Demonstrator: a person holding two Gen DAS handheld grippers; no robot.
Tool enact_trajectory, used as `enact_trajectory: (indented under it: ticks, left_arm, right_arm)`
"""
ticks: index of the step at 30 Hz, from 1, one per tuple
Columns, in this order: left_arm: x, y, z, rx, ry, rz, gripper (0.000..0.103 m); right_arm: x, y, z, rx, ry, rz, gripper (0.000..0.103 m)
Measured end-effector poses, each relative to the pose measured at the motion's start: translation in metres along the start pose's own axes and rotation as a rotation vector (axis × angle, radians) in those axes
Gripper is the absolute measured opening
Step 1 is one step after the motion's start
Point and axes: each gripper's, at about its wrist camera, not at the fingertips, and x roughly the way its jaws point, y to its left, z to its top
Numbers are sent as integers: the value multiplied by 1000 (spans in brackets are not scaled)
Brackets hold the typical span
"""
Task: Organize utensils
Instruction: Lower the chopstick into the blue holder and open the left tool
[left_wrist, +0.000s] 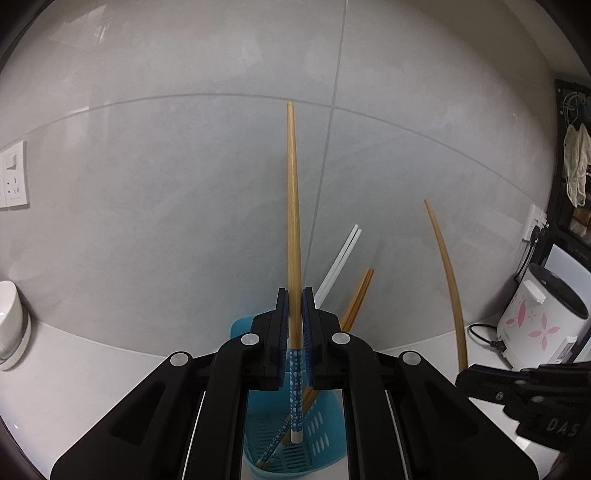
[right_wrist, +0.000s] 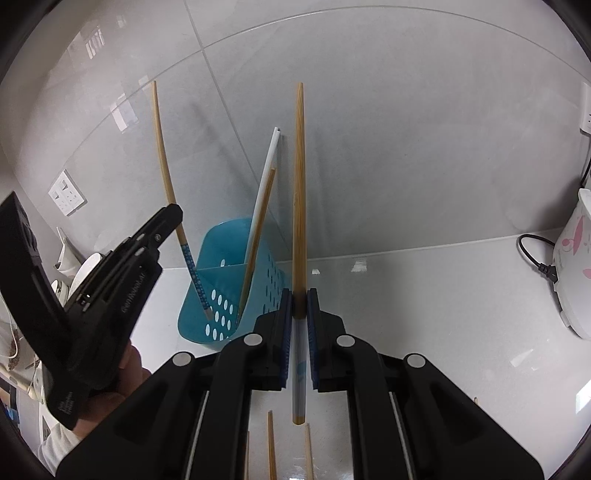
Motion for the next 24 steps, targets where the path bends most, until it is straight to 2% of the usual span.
enact_trajectory:
  ticks: [7,20,23,24]
  left_arm:
    - [17,-5,-19,55,18,22,7]
    - [40,-8,-40,55,124,9,8]
    - [39,-5,-40,32,146,8,11]
    - [36,-5,-39,28,150,14,20]
  right_arm:
    - [9,-1,-1,4,13,-7,7]
    - [17,1,-4,4,30,-3,7]
    - [16,1,-4,1,31,2,7]
    - [15,1,-3,0,30,4,7]
